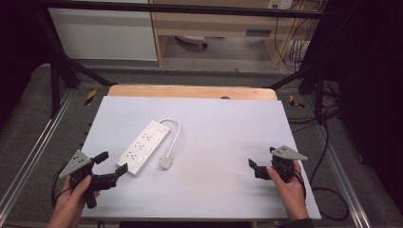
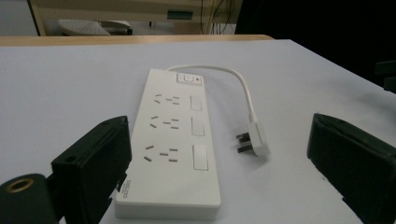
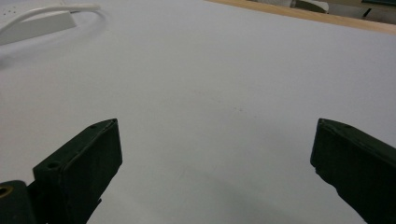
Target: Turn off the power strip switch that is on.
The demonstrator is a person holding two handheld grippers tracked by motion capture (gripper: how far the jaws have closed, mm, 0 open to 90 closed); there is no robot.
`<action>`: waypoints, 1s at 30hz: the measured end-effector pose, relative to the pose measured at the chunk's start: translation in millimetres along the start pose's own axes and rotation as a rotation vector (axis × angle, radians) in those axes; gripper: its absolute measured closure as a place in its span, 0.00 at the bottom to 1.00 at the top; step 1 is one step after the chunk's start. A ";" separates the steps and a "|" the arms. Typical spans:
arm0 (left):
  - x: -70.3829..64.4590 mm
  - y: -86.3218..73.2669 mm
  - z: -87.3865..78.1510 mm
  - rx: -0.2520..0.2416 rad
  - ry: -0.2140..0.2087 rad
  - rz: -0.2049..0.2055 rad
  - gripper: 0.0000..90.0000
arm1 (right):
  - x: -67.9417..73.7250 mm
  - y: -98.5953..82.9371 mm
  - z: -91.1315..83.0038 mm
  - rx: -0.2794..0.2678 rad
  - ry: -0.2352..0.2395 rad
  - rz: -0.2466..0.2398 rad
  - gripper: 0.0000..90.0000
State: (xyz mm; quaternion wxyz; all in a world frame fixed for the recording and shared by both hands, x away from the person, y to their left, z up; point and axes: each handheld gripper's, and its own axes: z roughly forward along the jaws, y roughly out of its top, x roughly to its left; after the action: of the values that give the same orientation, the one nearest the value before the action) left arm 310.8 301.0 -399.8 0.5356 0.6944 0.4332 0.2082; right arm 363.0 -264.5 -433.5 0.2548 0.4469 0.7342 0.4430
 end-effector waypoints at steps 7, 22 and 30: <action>0.7 -8.3 1.1 0.010 0.006 0.000 0.07 | -0.1 0.0 -0.2 -0.002 -0.001 0.000 0.03; -2.5 -19.6 9.3 0.065 0.027 0.029 0.08 | -0.3 -0.2 -0.2 0.000 0.000 0.006 0.03; -8.0 -28.6 13.9 0.117 0.033 0.056 0.08 | -1.4 -2.4 2.3 0.030 -0.007 0.019 0.03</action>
State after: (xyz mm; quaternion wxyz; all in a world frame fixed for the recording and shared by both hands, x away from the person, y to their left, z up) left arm 306.1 288.0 -429.6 0.4805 0.7330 0.4338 0.2091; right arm 364.4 -265.2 -436.7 0.2466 0.4592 0.7355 0.4329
